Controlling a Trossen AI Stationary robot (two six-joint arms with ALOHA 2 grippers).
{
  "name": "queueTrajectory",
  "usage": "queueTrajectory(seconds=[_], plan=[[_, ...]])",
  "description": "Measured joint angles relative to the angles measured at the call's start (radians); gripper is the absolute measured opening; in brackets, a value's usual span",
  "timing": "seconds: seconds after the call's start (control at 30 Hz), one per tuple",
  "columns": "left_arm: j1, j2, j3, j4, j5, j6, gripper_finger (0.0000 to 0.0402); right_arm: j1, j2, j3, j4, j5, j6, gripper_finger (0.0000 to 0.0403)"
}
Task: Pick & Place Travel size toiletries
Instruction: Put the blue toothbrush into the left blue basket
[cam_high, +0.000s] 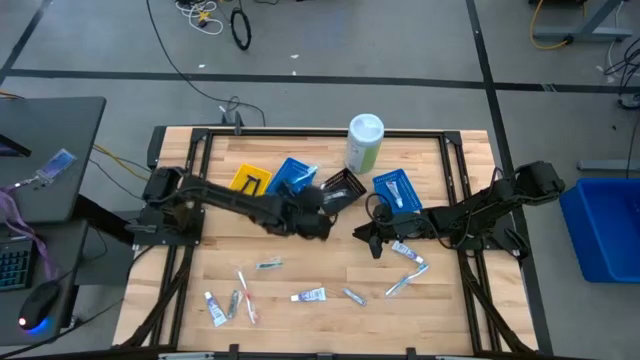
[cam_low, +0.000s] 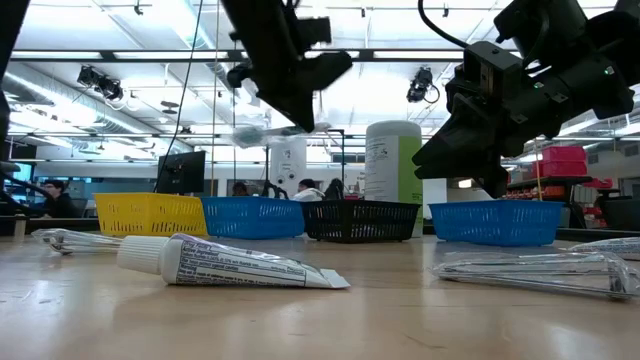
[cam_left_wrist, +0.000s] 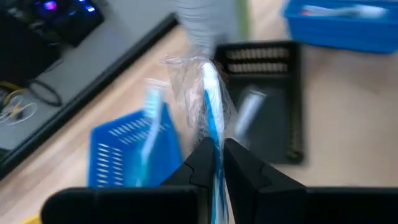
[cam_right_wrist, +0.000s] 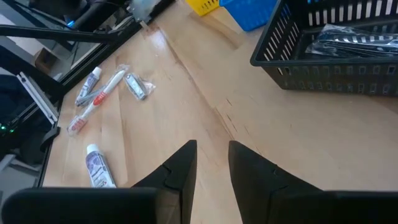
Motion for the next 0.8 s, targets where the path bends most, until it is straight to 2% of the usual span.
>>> queueTrajectory(seconds=[0.33, 0.5, 0.57, 0.7, 0.8], plan=[[0.162, 0.007, -0.017, 0.095, -0.010, 0.209, 0.0031, 0.000, 0.000, 0.000, -0.001, 0.000, 0.000, 0.0098], [0.218, 0.011, -0.021, 0.161, 0.080, 0.305, 0.0031, 0.000, 0.000, 0.000, -0.001, 0.000, 0.000, 0.0099], [0.239, 0.009, -0.056, 0.249, 0.102, 0.344, 0.0031, 0.000, 0.000, 0.000, -0.002, 0.000, 0.000, 0.0098], [0.287, 0.007, -0.118, 0.371, 0.241, 0.433, 0.0031, 0.000, 0.000, 0.000, -0.002, 0.000, 0.000, 0.0099], [0.312, 0.006, -0.166, 0.424, 0.258, 0.444, 0.0031, 0.000, 0.000, 0.000, -0.002, 0.000, 0.000, 0.0099]])
